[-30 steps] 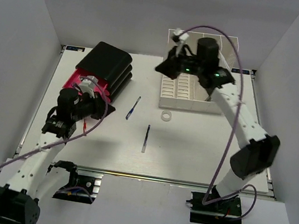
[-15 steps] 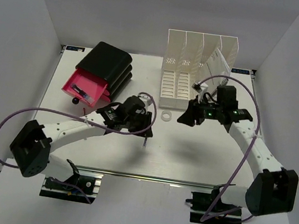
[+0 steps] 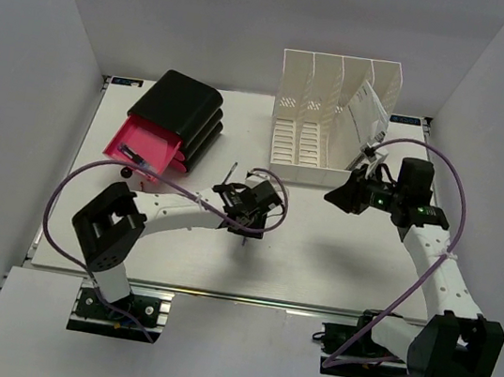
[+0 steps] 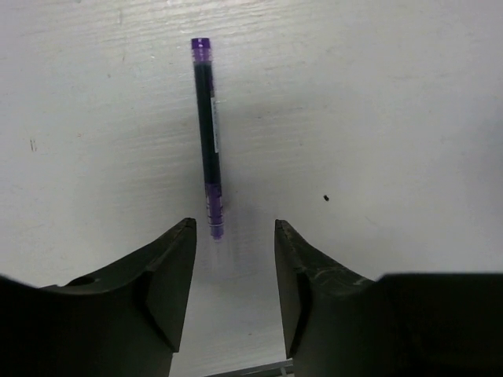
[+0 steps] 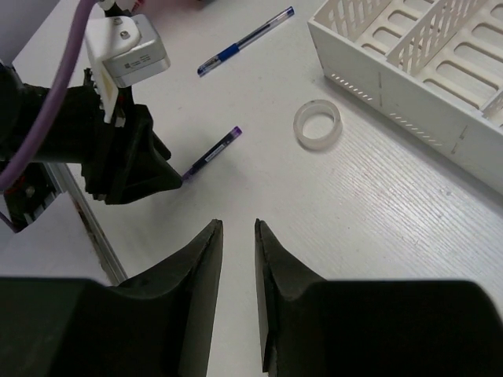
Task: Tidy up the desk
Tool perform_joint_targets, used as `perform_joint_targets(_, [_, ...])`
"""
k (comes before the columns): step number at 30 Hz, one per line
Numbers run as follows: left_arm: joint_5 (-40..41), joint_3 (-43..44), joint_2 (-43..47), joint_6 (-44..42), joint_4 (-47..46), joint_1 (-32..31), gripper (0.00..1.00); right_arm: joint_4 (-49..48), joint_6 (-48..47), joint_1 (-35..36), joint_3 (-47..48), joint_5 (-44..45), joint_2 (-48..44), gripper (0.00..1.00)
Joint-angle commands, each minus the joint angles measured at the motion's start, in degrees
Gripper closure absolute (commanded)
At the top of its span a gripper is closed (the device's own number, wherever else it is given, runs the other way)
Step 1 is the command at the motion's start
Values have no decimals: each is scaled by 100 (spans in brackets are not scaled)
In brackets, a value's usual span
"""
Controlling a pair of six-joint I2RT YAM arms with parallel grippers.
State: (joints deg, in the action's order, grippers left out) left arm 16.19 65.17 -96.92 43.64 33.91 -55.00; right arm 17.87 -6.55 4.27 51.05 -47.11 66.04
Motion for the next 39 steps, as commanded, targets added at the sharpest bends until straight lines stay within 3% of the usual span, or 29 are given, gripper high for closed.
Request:
perform_joint_targets(1, [604,321,-54,171,239,-63,45,-284,57,-137,-51,-395,-170,71])
perform_joint_targets(9, [798,426,-371,145,221,-10,44,-284,39,-234,-77,-474,-250,70])
perform_joint_targets(23, [851,1112,-1267,-13,467,104,57,-319,-5,-331,-104,-422,-443,70])
perform_joint_targets(29, [895,1174,-1461,-13,634,104,68,-328,4,-357,-121,-448,-487,70])
perform_joint_targets(36, [834,963,-1417,-22,634,157,72,-328,22,-522,-121,-492,-504,70])
perform_joint_targets(39, [693,867,-1408,-4,591,209,83,-337,22,-559,-121,-501,-522,71])
